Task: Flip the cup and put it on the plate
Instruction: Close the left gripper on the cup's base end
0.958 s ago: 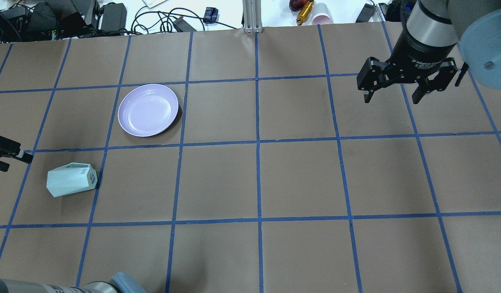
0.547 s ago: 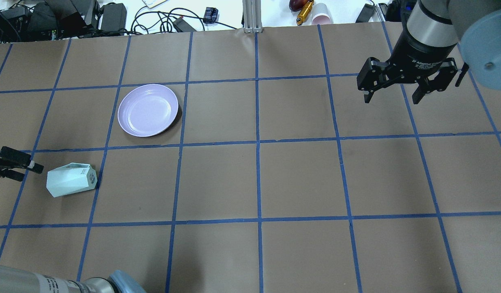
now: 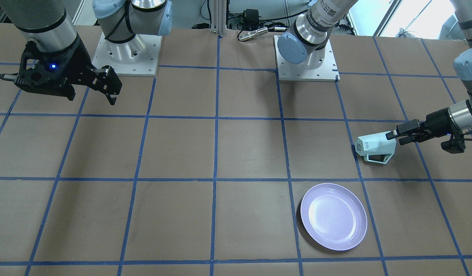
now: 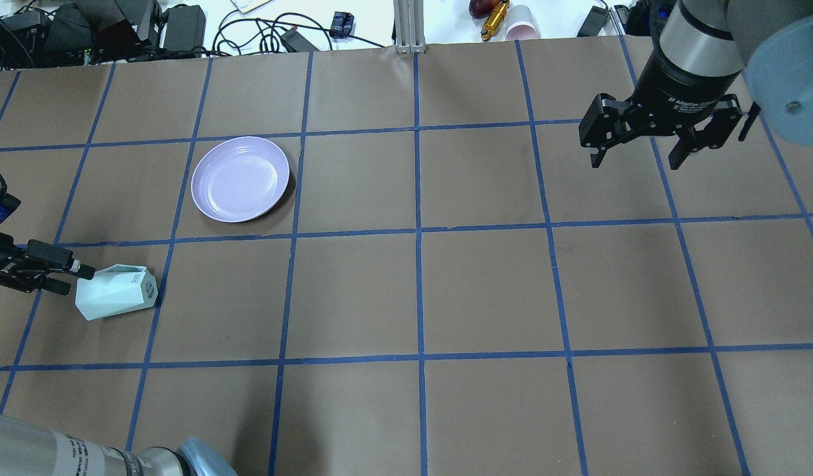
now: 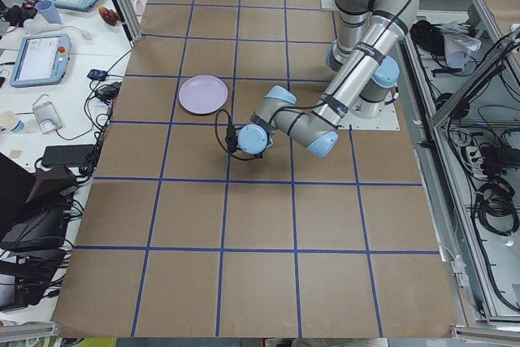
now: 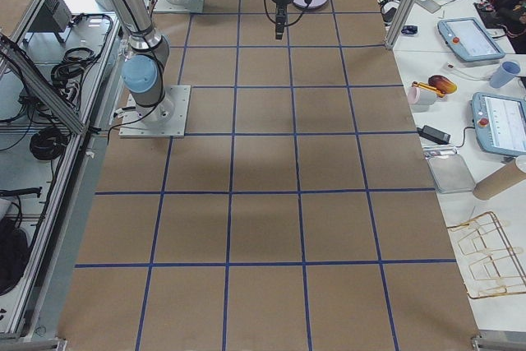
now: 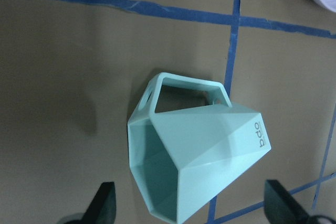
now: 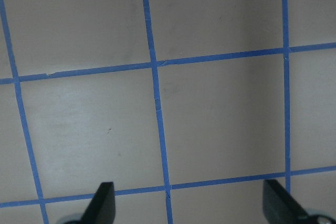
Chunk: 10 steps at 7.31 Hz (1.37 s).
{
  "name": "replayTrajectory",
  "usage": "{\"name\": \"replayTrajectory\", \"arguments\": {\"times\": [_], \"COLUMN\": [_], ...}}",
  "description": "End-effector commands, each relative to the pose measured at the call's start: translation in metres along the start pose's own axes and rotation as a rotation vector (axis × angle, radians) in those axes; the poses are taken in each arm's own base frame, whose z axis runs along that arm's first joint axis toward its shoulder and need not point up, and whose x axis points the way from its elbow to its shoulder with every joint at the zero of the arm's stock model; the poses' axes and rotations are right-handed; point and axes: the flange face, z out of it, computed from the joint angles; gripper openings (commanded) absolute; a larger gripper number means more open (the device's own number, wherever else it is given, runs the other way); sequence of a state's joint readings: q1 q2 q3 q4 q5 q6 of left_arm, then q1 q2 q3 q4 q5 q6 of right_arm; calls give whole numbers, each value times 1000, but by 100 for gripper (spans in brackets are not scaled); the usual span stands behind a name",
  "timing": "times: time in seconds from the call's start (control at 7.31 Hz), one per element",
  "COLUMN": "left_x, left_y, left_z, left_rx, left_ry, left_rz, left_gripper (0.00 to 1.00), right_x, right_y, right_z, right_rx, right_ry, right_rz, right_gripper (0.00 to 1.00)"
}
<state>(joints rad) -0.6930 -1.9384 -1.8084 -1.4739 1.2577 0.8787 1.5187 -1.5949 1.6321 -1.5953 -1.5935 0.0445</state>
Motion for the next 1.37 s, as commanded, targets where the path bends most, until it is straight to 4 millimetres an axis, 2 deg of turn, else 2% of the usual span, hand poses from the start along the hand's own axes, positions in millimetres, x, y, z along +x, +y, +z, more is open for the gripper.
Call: {"name": "replayTrajectory", "arguments": {"times": [0.0, 0.41, 0.55, 0.68, 0.82, 1.23], "left_x": [-8, -13, -12, -10, -10, -2], "left_y": [-2, -7, -9, -9, -10, -13], "left_z": [17, 30, 32, 33, 33, 21], "left_rx": [-14, -4, 0, -3, -4, 7], "left_ry": [45, 98, 110, 115, 117, 93], "left_rz": [-20, -37, -37, -38, -37, -87], "left_gripper": [100, 98, 77, 45, 21, 0], "right_x": [0, 0, 0, 0, 0, 0], "right_y": [0, 0, 0, 0, 0, 0], "right_z": [-1, -1, 1, -1, 1, 1], "right_rx": [2, 2, -1, 2, -1, -1], "right_ry": [-1, -1, 0, -1, -1, -1], "right_rz": [0, 0, 0, 0, 0, 0], "right_gripper": [100, 100, 100, 100, 100, 100]}}
